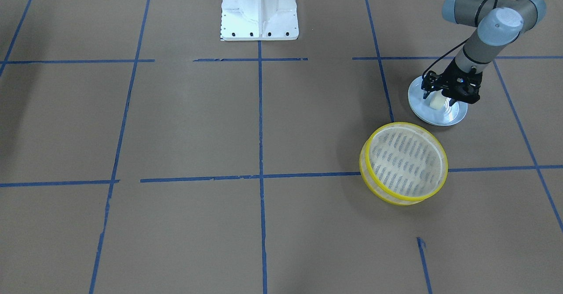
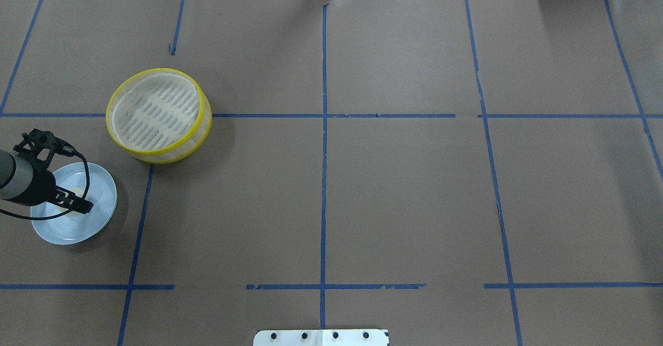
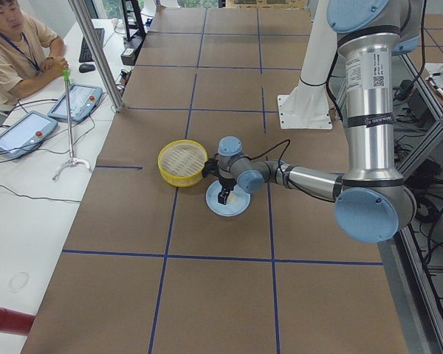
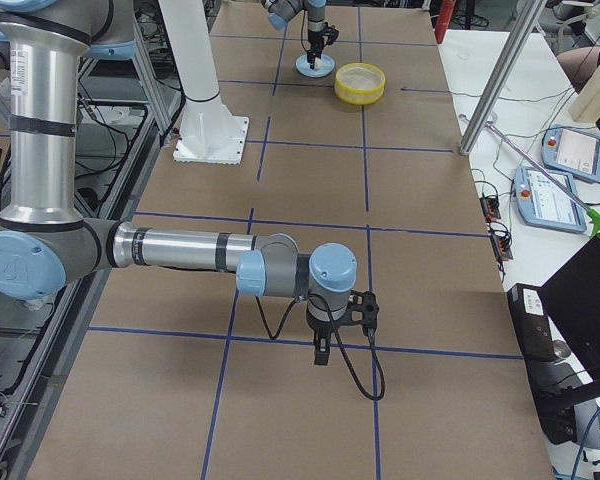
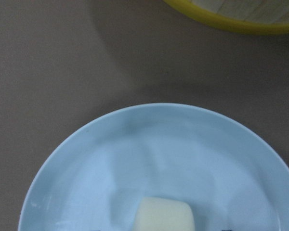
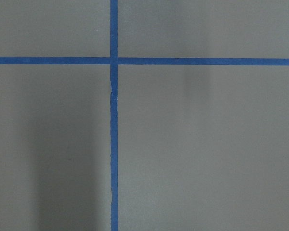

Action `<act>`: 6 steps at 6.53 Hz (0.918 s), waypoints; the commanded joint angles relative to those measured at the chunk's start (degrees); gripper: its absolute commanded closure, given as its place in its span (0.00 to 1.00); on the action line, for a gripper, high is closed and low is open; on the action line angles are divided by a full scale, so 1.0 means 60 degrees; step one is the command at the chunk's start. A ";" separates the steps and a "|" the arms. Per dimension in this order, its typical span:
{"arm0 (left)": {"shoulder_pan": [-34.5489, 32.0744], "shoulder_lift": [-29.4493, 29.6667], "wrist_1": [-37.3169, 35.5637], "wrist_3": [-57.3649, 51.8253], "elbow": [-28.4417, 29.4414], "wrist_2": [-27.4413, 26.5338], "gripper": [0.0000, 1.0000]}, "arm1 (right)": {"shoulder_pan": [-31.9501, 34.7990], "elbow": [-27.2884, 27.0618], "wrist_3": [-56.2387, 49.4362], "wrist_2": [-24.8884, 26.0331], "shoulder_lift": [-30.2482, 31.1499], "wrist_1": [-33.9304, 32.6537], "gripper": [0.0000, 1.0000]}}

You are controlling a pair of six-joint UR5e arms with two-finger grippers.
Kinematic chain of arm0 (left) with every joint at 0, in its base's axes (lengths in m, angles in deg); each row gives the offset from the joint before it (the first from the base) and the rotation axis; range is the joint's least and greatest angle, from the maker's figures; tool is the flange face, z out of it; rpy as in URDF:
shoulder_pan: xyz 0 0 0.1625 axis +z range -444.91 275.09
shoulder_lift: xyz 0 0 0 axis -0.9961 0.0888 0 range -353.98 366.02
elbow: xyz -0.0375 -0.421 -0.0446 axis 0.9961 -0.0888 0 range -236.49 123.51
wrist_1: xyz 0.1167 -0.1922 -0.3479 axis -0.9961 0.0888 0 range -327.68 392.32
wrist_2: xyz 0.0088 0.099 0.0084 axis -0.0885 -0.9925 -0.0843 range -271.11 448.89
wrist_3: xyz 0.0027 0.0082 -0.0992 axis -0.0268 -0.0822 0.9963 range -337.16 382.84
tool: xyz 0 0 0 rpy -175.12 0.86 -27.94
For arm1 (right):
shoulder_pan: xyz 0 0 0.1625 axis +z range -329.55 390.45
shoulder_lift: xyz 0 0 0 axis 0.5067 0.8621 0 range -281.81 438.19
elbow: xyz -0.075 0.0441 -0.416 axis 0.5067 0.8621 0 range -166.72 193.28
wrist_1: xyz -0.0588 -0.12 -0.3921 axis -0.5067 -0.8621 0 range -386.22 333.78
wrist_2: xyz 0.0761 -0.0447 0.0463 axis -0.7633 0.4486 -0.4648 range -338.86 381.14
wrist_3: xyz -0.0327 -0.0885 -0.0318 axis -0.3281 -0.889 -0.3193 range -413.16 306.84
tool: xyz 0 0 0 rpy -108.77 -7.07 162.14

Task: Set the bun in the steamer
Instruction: 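Close the left gripper on the bun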

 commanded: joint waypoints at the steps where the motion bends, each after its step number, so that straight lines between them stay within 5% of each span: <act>1: 0.0025 0.0001 -0.0037 0.0001 0.0010 0.0066 0.31 | 0.0000 0.0000 0.0000 0.0000 0.0000 0.0000 0.00; 6: 0.0040 -0.0014 -0.0081 0.0016 -0.0034 0.0080 0.50 | 0.0000 0.0000 0.0000 0.0000 0.0000 0.0000 0.00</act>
